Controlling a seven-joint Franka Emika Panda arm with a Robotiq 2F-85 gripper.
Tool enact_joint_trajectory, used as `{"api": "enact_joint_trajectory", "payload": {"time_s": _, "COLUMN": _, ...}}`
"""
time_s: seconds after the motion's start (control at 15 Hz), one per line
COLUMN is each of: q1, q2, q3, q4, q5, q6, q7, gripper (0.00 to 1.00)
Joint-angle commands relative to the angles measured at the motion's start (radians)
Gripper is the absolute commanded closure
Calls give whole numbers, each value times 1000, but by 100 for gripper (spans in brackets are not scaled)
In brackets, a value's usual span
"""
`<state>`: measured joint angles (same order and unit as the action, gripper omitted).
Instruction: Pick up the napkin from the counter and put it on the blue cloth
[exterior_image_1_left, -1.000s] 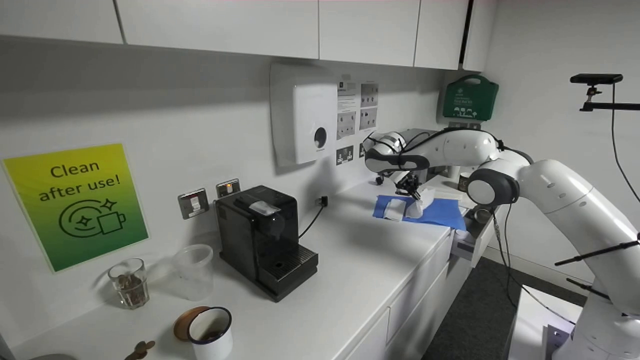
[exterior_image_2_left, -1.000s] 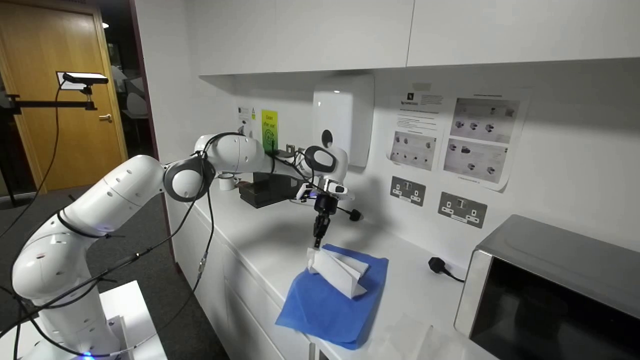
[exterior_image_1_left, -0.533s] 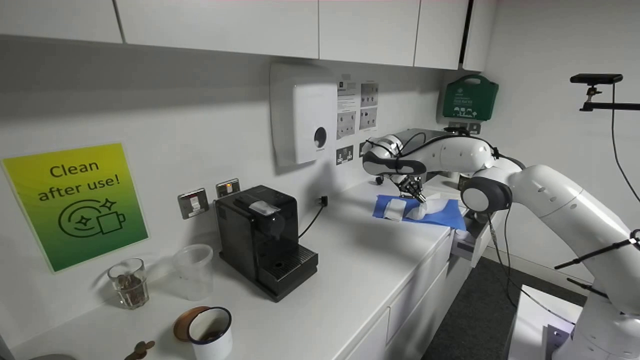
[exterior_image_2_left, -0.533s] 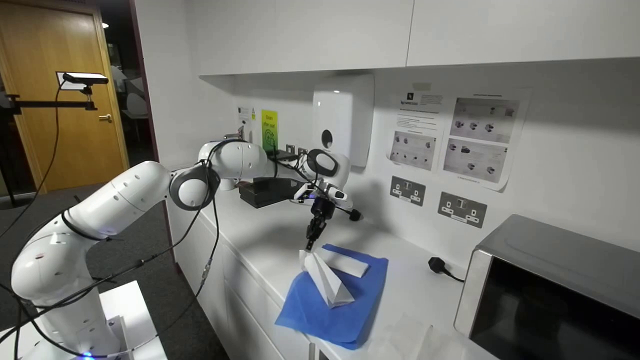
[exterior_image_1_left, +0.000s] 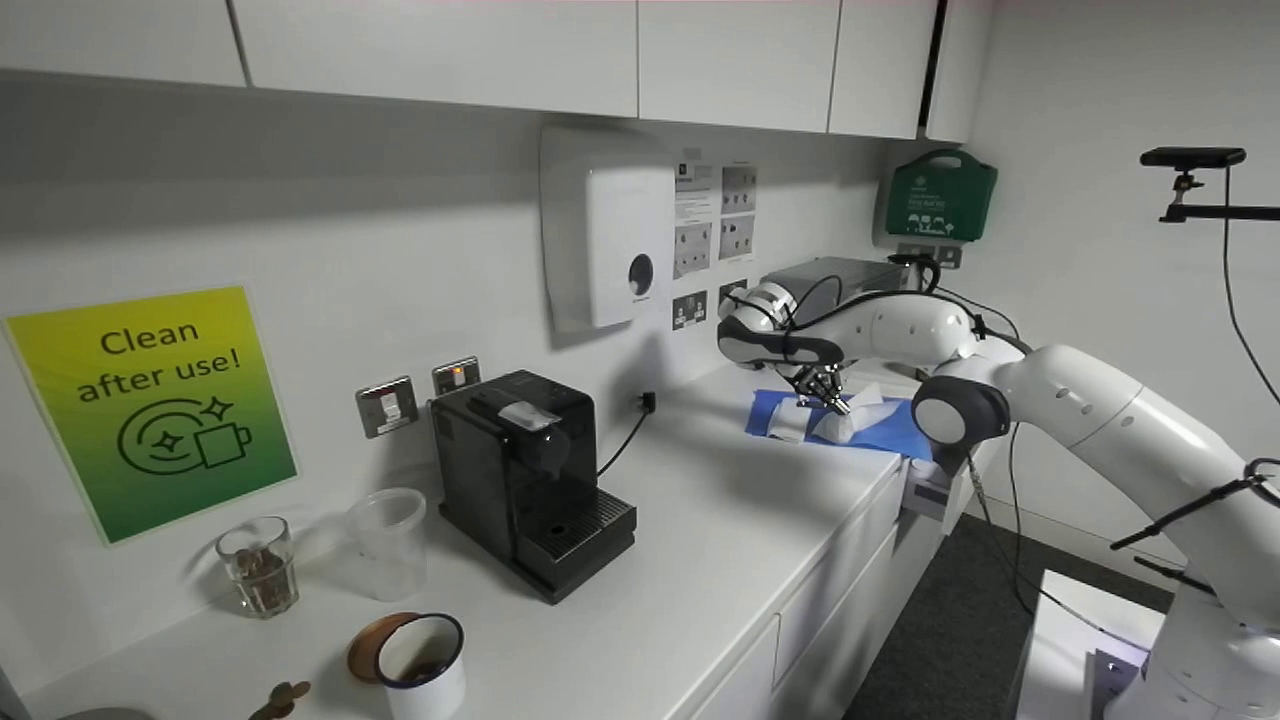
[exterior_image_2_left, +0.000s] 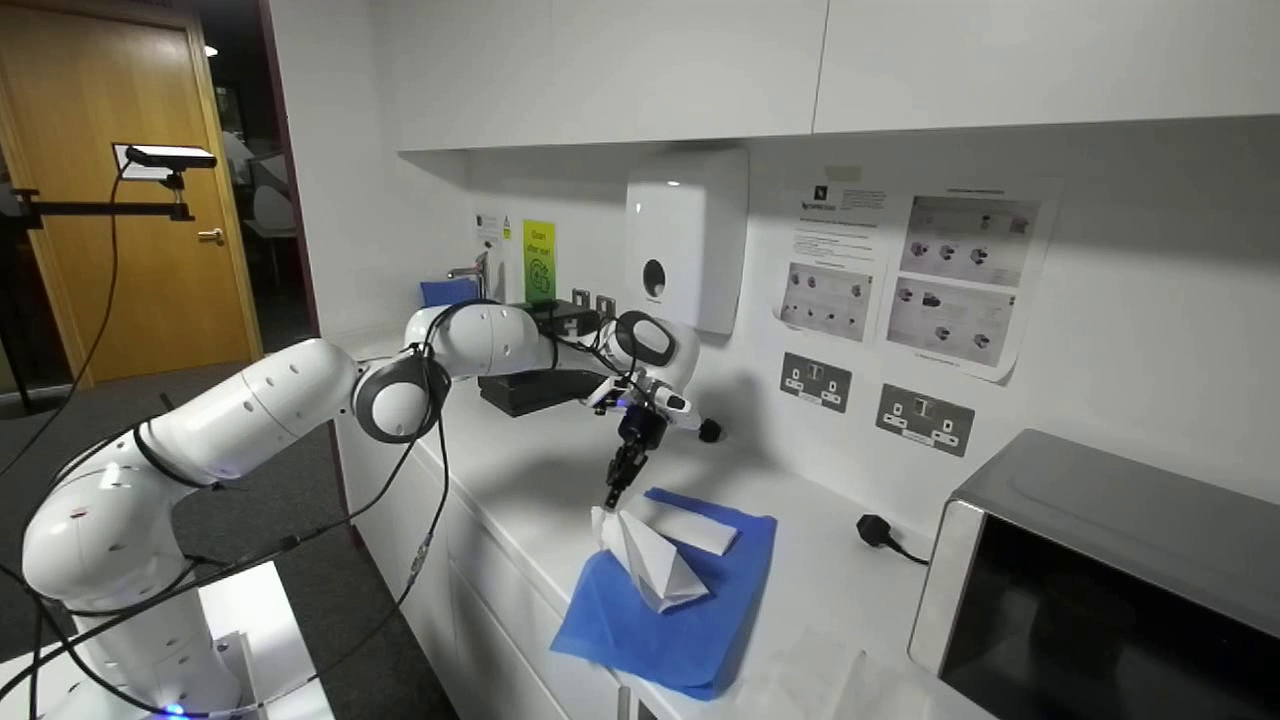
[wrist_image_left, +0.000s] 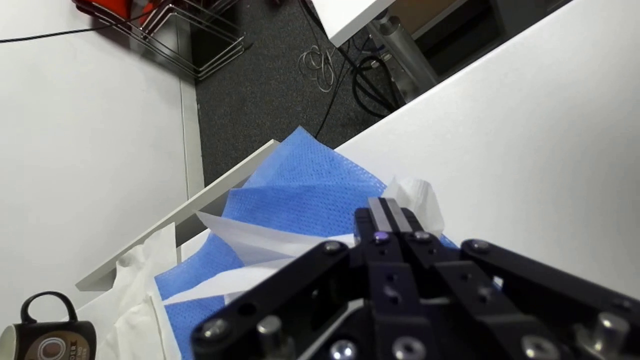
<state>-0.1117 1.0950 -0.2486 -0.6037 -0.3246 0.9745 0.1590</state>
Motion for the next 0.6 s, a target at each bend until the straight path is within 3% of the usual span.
{"api": "enact_joint_trajectory", "payload": {"time_s": 0.0, "q1": -2, "q2": 27, "q3": -6, "q4": 62, "q5": -12, "q6": -21, "q7": -45, "gripper": 100}}
{"api": "enact_joint_trajectory", "payload": {"time_s": 0.53, "q1": -1, "q2": 33, "q3": -7, "q4": 78, "q5": -70, "q6": 129, "q7": -216, "gripper": 100}}
